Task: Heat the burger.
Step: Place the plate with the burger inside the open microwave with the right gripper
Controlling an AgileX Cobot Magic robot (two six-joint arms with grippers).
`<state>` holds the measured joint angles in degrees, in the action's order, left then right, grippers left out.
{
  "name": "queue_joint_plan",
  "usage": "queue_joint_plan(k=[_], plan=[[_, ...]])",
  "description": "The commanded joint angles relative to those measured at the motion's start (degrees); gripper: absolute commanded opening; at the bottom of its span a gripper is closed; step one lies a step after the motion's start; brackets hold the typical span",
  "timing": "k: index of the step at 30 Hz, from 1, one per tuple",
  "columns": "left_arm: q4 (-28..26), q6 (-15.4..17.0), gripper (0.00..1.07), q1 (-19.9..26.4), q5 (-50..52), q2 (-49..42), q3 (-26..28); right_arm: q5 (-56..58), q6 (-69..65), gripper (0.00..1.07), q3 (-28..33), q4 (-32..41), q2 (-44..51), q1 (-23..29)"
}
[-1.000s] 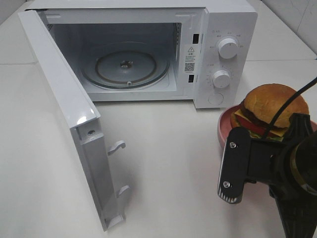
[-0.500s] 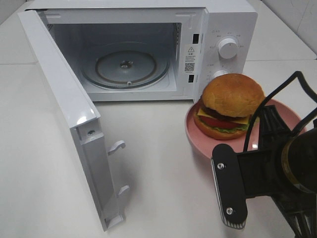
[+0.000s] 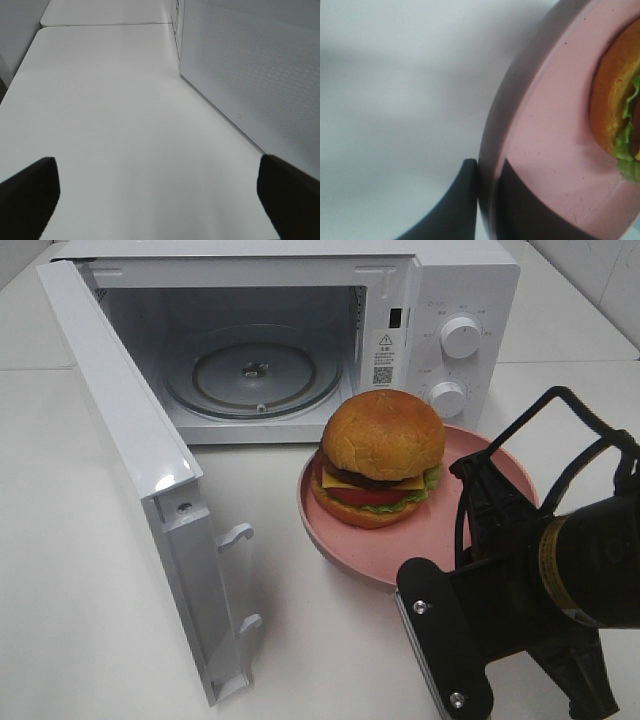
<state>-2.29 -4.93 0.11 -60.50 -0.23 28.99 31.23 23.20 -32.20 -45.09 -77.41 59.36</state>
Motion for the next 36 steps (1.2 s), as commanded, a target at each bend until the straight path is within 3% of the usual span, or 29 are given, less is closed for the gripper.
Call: queue_joint_plan(k=[1,9,14,23,36], plan=[[-0.52,-0.06,1.05,-0.06,0.57,-0.97,0.00,-5.96,1.09,0.00,-0.23,-3.84,-0.92,0.00],[-0.52,-0.06,1.05,-0.06,0.57,-0.97,0.00,-13.29,4.01,0.00,-0.23,-3.78,-1.95,0.00],[-0.52,-0.06,1.05,-0.06,0.57,-0.97,0.00,-16.44,7.62,0.00,-0.52,-0.86,-1.95,-3.15],[-0.52,-0.06,1.05,-0.06,0.57,-0.97,0.00,-19.37,12.95,0.00,-6.02,2.41,-7.33,-8.59],[-0.52,-0.06,1.05,-0.06,0.57,-0.97,0.00,-19.94,13.12,0.00,-12.15,2.01,-13.69,-8.77]])
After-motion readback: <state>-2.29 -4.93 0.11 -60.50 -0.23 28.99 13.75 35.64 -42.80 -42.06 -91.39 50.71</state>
